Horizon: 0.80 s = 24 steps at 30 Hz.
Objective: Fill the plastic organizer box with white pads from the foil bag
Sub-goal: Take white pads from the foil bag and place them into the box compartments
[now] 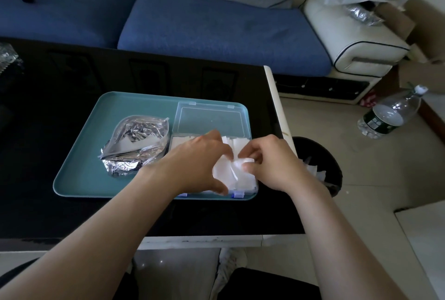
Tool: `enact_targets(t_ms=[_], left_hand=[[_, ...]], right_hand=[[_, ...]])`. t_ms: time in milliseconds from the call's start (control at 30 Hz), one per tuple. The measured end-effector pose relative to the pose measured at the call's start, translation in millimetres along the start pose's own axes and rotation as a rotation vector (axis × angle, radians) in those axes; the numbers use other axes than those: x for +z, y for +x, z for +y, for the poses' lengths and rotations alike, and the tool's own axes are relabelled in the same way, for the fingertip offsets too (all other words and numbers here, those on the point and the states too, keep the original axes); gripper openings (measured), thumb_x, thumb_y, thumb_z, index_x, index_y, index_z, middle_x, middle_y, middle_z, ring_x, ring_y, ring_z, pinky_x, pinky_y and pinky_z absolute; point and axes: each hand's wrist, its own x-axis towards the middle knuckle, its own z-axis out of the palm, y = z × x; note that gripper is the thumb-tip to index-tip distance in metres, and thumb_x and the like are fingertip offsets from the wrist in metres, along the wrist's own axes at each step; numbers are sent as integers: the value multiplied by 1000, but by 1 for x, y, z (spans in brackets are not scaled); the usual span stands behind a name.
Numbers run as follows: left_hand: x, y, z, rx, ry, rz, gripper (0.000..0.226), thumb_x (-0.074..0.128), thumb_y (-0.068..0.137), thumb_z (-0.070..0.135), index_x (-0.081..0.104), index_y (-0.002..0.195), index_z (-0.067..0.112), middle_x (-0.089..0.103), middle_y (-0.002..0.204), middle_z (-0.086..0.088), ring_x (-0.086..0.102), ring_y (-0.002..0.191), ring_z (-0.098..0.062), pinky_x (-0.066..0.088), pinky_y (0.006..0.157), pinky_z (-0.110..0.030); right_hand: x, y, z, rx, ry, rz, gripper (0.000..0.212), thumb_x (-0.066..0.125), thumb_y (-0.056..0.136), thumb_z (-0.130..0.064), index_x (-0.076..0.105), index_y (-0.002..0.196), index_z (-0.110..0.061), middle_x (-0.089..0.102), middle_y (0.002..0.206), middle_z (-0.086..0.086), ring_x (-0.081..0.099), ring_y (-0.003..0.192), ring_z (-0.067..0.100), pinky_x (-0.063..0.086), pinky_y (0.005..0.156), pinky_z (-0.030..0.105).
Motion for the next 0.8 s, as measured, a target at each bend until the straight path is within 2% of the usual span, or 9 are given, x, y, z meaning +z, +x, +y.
enact_targets(t_ms=[167, 267, 333, 367, 467, 533, 600, 667, 800], left_hand=[[6, 4, 0, 3, 76, 24, 48, 86, 75, 58, 67, 114, 37, 56, 116, 14, 55, 113, -13, 48, 93, -35], [7, 4, 1, 7, 97, 38, 44, 86, 74, 59, 66, 107, 36, 56, 113, 15, 54, 110, -13, 49, 91, -35], [7, 4, 2, 4, 122, 37, 44, 86, 75, 59, 66, 107, 35, 55, 115, 14, 54, 109, -13, 49, 90, -36], [7, 4, 3, 2, 129, 34, 45, 86, 75, 60, 66, 107, 35, 54, 116, 14, 54, 109, -14, 49, 89, -36], [8, 4, 4, 5, 137, 34, 48, 85, 74, 64, 66, 107, 35, 53, 116, 14, 55, 107, -15, 49, 85, -35], [10, 4, 5, 4, 133, 44, 53, 83, 71, 70, 65, 105, 35, 51, 115, 13, 54, 107, -15, 47, 83, -35], [12, 4, 7, 20, 115, 64, 57, 82, 71, 72, 63, 109, 35, 49, 117, 12, 53, 111, -15, 49, 85, -36], [13, 6, 8, 73, 85, 79, 57, 84, 74, 65, 60, 117, 35, 48, 121, 10, 52, 115, -15, 50, 88, -36], [15, 10, 5, 143, 74, 64, 46, 84, 79, 58, 68, 116, 37, 55, 121, 13, 51, 120, -13, 49, 98, -37]], right_hand=[[1, 1, 2, -1, -29, 67, 30, 96, 76, -26, 79, 100, -29, 67, 85, -11, 64, 76, 2, 44, 65, 17], [1, 3, 3, -21, -105, 46, 16, 90, 84, -30, 81, 97, -29, 66, 89, -14, 60, 80, 1, 41, 63, 16], [1, 3, 4, -43, -111, 45, 5, 81, 91, -26, 84, 94, -29, 72, 90, -14, 62, 81, 1, 41, 64, 15], [1, 3, 5, -47, -115, 49, 7, 79, 92, -24, 84, 94, -29, 73, 90, -14, 63, 81, 0, 40, 64, 14], [0, 1, 5, -39, -119, 27, 9, 82, 89, -21, 83, 93, -28, 72, 85, -15, 65, 79, -1, 42, 64, 11], [1, 1, 4, -30, -103, 11, 11, 86, 85, -23, 81, 94, -30, 71, 84, -14, 66, 77, -1, 46, 66, 14], [1, 0, 3, -26, -103, 10, 19, 87, 81, -29, 78, 97, -33, 68, 88, -14, 65, 79, 0, 47, 66, 17], [0, -2, 3, -25, -111, 16, 24, 85, 80, -28, 76, 101, -33, 67, 93, -14, 63, 79, 0, 44, 63, 14], [-1, -3, 3, -49, -148, 9, 33, 83, 83, -25, 77, 116, -27, 62, 101, -14, 57, 81, -4, 37, 63, 8]])
